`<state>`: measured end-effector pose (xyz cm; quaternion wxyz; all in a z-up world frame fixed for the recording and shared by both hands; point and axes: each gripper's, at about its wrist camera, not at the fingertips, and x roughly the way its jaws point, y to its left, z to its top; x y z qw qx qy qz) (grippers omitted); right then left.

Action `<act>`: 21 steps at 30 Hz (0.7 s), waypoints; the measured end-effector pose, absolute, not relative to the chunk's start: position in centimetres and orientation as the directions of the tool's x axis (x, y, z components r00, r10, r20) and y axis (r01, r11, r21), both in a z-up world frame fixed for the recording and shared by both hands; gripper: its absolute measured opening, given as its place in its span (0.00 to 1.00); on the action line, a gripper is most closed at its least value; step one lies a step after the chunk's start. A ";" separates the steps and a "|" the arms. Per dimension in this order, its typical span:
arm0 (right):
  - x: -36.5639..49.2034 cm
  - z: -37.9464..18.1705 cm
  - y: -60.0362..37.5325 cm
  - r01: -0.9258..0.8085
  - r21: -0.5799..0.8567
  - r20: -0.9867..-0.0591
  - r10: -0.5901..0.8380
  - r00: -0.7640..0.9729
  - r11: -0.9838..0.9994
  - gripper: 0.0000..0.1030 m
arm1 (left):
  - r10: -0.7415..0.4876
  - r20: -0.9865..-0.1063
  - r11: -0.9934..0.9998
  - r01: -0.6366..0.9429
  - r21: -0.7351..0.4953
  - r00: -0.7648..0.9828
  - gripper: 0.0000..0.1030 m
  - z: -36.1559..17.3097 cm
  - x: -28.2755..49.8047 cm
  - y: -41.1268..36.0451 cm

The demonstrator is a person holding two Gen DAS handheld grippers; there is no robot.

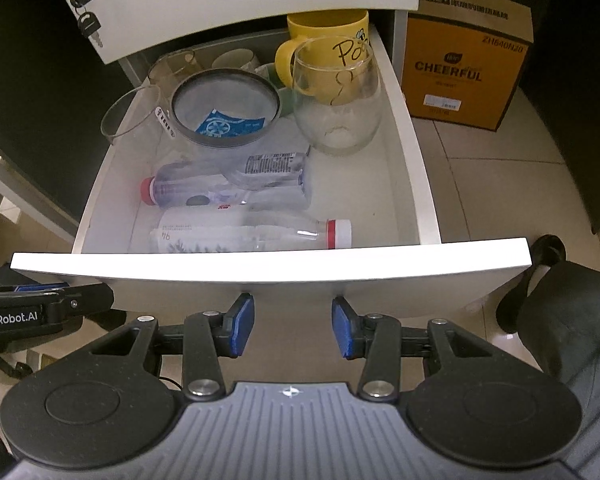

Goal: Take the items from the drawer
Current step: 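Push the middle drawer front shut with both tools' fingers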

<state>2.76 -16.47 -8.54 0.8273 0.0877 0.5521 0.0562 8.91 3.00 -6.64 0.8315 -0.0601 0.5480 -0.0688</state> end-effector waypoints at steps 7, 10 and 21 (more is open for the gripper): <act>2.0 -8.9 -16.4 -0.002 0.201 -0.887 0.183 0.424 0.980 0.47 | -0.170 -0.907 0.985 0.037 -0.169 0.385 0.55 -7.1 9.1 2.8; 1.7 -9.0 -16.4 -0.006 0.198 -0.882 0.181 0.436 0.980 0.47 | -0.170 -0.907 0.985 0.036 -0.169 0.385 0.55 -7.4 9.1 2.8; -0.6 -9.8 -16.0 -0.020 0.162 -0.824 0.146 0.547 0.987 0.47 | -0.164 -0.873 0.986 0.040 -0.164 0.459 0.55 -8.5 7.4 2.9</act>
